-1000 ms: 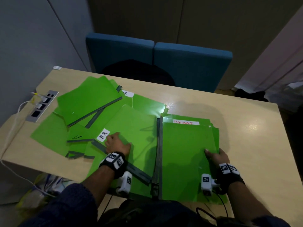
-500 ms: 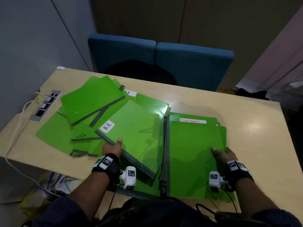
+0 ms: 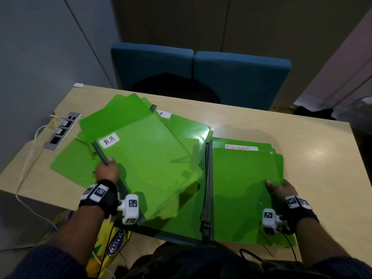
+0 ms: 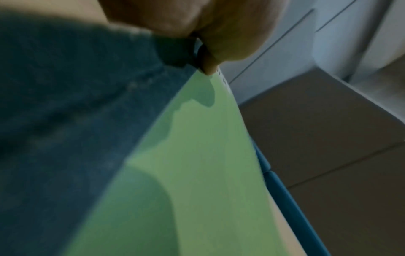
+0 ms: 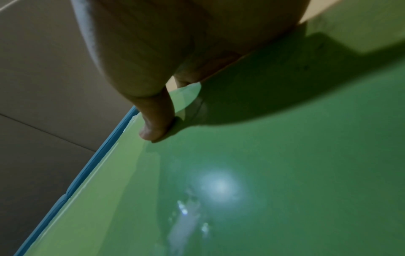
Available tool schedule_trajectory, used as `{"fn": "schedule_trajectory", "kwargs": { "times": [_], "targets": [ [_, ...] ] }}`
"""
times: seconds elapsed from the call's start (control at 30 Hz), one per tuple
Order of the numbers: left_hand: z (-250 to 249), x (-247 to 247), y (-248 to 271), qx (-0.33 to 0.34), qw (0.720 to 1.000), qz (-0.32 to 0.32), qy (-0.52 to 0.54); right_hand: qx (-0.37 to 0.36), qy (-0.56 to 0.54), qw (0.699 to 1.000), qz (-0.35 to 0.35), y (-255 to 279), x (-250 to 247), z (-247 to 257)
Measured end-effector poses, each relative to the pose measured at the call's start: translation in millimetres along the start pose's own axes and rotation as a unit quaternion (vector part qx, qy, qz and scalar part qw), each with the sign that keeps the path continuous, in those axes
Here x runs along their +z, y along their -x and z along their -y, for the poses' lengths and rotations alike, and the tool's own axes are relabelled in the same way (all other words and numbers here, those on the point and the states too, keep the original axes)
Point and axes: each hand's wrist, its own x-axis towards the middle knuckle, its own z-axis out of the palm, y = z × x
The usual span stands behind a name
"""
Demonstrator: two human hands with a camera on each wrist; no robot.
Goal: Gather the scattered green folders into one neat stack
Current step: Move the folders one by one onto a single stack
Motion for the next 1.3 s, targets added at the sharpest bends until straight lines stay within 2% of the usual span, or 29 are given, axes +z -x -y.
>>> {"fn": "schedule_trajectory", "kwargs": {
  "times": [0.1,0.17,0.27,0.43,0.57,0.63,0.7,0.87,1.13,1.3],
  "targets": [
    [43,1,2,-0.077,0.992,0.061,-0.075,0.004,0.004,1.000,0.010,-4,0,-3],
    [63,4,8,-0.092,0.985,0.093,-0.112,0.012,0.005,1.000,0.012,-7,-1,-4],
    [71,4,18,-0.075,0.980,0.103,-0.156,0.014,0.011,1.000,0.012,-5,-2,-1],
    [80,-7,21,-0.046,0.980,0.114,-0.159,0.006,0.004,1.000,0.012,-4,-1,1],
    [88,-13,24,-0.002,0.991,0.101,-0.084,0.002,0.002,1.000,0.012,-4,-1,1],
    [91,-17,32,0.013,0.992,0.123,-0.009,0.002,-0.001,1.000,0.011,-6,-1,-1],
    [89,-24,40,0.033,0.989,0.146,0.020,0.004,-0.007,1.000,0.013,-7,-2,-1],
    [51,-38,33,0.095,0.987,0.132,-0.006,0.002,-0.016,1.000,0.021,-7,-2,-2],
    [-83,-41,41,0.202,0.955,0.214,-0.038,0.002,-0.014,1.000,0.015,-1,-3,4],
    [-114,-33,45,0.241,0.941,0.225,-0.083,0.006,-0.015,1.000,0.018,4,-2,5]
  ]
}}
